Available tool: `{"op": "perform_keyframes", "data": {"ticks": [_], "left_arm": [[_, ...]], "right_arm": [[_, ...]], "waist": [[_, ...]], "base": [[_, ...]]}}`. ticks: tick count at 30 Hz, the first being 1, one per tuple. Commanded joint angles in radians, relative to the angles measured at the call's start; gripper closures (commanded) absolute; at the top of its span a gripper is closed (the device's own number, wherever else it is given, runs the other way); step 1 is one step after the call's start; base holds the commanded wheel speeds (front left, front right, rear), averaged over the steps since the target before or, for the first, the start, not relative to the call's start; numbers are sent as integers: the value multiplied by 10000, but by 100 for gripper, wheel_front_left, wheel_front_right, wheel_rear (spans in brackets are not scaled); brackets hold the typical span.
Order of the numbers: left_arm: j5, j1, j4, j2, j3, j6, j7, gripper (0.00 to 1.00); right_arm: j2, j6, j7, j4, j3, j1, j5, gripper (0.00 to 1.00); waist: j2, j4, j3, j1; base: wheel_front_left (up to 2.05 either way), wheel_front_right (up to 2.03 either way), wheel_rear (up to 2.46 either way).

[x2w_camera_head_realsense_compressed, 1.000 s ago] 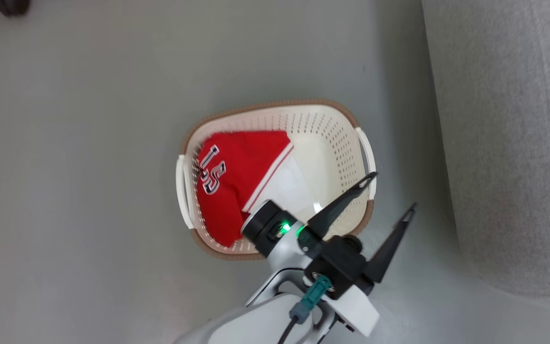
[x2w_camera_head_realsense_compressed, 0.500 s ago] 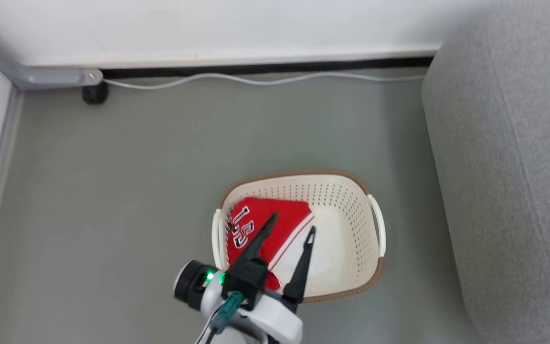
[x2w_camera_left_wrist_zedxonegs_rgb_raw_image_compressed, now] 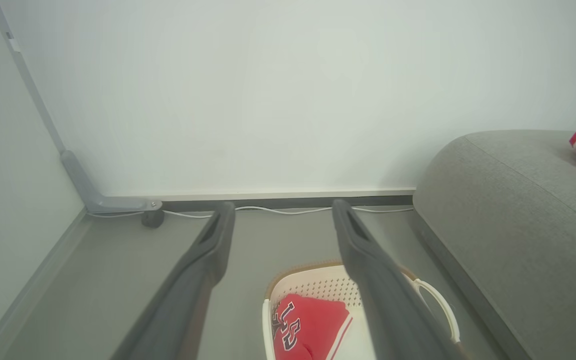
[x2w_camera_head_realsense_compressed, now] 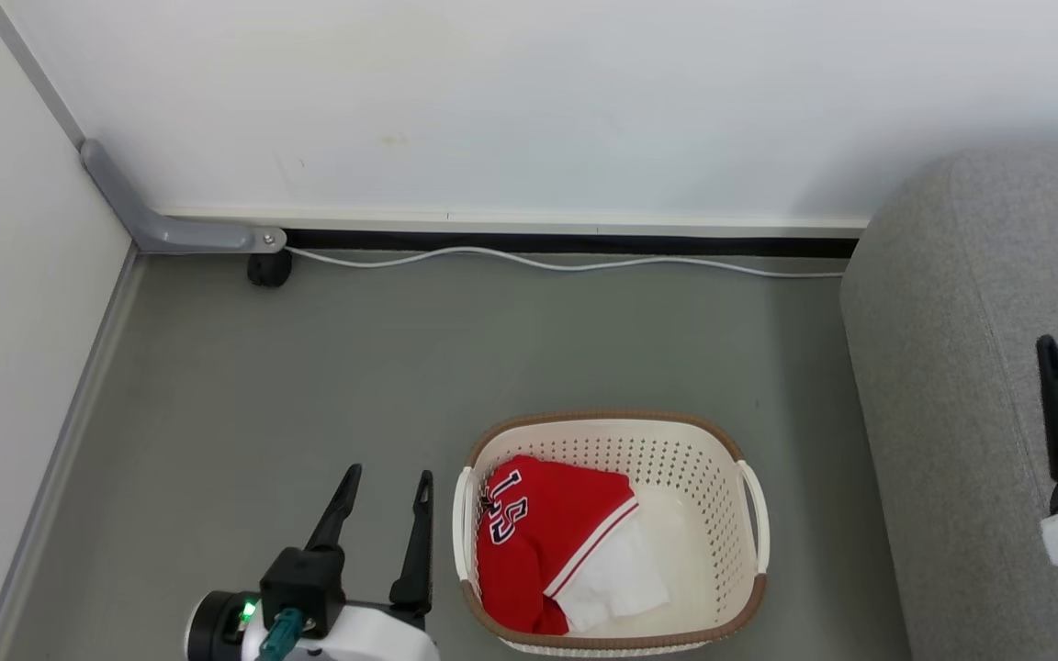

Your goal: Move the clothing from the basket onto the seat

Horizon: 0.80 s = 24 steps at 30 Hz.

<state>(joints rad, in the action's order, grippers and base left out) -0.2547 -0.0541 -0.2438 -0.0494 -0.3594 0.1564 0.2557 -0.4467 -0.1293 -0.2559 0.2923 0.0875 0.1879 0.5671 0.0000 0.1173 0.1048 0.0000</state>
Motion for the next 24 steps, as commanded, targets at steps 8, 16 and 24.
{"op": "perform_keyframes", "data": {"ticks": [8,16,24], "left_arm": [[651,793,515,-9,1827,-570,61,0],[970,1287,1041,-9,2409,-775,61,0],[1061,1660,1409,-9,2474,-702,61,0]], "right_arm": [[803,-14,-59,-354,244,-717,-789,0],[1119,-14,-59,-450,335,-1343,-1189,0],[1364,-14,-59,-374,375,-1945,-1327,0]], "waist": [[0,-40,-851,0],[0,-198,-864,0],[0,-209,-828,0]], "base": [[0,0,0],[0,0,0],[0,0,0]]}}
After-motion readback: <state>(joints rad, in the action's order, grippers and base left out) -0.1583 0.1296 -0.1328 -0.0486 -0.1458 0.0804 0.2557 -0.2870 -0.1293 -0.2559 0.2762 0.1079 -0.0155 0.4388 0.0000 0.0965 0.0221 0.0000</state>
